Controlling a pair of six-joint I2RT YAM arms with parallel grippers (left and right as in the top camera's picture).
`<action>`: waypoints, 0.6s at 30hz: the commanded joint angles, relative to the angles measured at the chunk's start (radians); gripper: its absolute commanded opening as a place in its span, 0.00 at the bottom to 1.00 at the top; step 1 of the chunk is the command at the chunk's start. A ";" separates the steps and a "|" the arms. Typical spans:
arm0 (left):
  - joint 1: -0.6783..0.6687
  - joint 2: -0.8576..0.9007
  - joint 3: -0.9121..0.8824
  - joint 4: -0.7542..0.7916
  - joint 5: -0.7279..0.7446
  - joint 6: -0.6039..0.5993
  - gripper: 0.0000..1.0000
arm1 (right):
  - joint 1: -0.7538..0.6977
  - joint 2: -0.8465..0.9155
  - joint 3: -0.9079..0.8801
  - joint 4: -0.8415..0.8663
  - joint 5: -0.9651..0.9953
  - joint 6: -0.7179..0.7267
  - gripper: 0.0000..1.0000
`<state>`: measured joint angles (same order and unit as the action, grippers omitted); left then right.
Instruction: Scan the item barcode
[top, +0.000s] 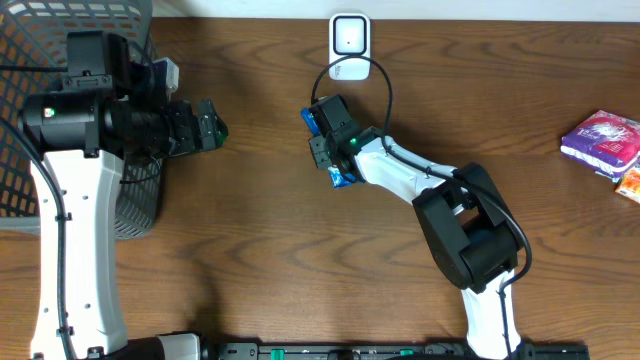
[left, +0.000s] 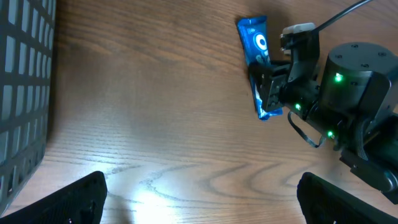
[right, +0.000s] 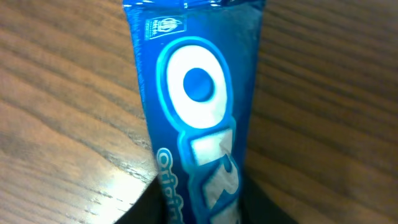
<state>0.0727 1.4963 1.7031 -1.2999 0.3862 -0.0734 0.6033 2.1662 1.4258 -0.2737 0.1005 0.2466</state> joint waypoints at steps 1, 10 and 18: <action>-0.002 0.004 0.003 -0.002 -0.006 0.013 0.98 | -0.014 0.016 -0.005 -0.014 -0.040 0.063 0.12; -0.002 0.004 0.003 -0.001 -0.006 0.013 0.98 | -0.117 -0.124 -0.005 -0.014 -0.301 0.187 0.06; -0.002 0.004 0.003 -0.001 -0.006 0.013 0.98 | -0.273 -0.185 -0.005 -0.005 -0.771 0.426 0.07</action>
<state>0.0727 1.4963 1.7031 -1.2999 0.3862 -0.0734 0.3759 2.0163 1.4181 -0.2832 -0.4038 0.5243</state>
